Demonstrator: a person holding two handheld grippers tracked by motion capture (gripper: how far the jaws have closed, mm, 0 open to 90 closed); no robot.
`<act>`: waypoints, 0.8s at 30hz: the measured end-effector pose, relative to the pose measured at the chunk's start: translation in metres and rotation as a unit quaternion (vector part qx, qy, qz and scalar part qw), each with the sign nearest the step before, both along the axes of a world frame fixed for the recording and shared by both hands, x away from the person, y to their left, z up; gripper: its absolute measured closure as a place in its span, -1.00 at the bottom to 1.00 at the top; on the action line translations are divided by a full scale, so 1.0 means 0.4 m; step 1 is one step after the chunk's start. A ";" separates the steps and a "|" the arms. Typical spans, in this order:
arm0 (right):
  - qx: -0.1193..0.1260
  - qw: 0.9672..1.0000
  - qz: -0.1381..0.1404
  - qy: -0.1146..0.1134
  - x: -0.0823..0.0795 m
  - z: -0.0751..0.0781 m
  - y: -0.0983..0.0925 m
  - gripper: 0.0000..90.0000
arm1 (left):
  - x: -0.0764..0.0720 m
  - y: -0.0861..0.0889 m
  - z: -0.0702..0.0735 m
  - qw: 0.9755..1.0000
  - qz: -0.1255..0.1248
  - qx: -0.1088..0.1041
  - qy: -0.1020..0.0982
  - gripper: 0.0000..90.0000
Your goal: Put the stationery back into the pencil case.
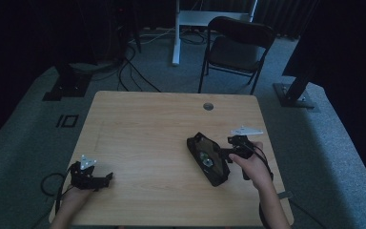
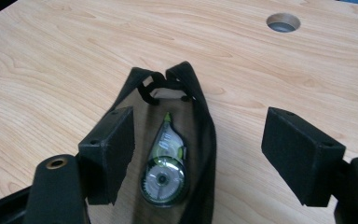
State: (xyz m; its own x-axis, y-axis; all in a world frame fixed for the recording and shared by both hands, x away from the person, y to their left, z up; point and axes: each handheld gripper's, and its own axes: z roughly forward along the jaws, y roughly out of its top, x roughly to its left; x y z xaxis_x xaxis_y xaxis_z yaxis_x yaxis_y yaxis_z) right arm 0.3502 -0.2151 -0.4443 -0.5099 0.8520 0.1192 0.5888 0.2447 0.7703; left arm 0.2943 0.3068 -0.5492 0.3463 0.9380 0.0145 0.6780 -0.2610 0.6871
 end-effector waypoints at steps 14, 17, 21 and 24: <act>0.025 0.999 -0.030 -0.021 -0.012 -0.030 -0.062 -0.53 | 0.000 0.000 0.000 1.000 0.000 0.000 0.000 -1.00; 0.024 0.999 -0.040 -0.024 -0.013 -0.039 -0.079 -0.54 | 0.000 0.000 0.000 1.000 0.000 0.000 0.000 -1.00; 0.025 0.998 -0.055 -0.026 -0.016 -0.057 -0.102 -0.55 | 0.000 0.000 0.000 1.000 0.000 0.000 0.000 -1.00; 0.026 0.997 -0.067 -0.026 -0.017 -0.076 -0.119 -0.57 | 0.000 0.000 0.000 1.000 0.000 0.000 0.000 -1.00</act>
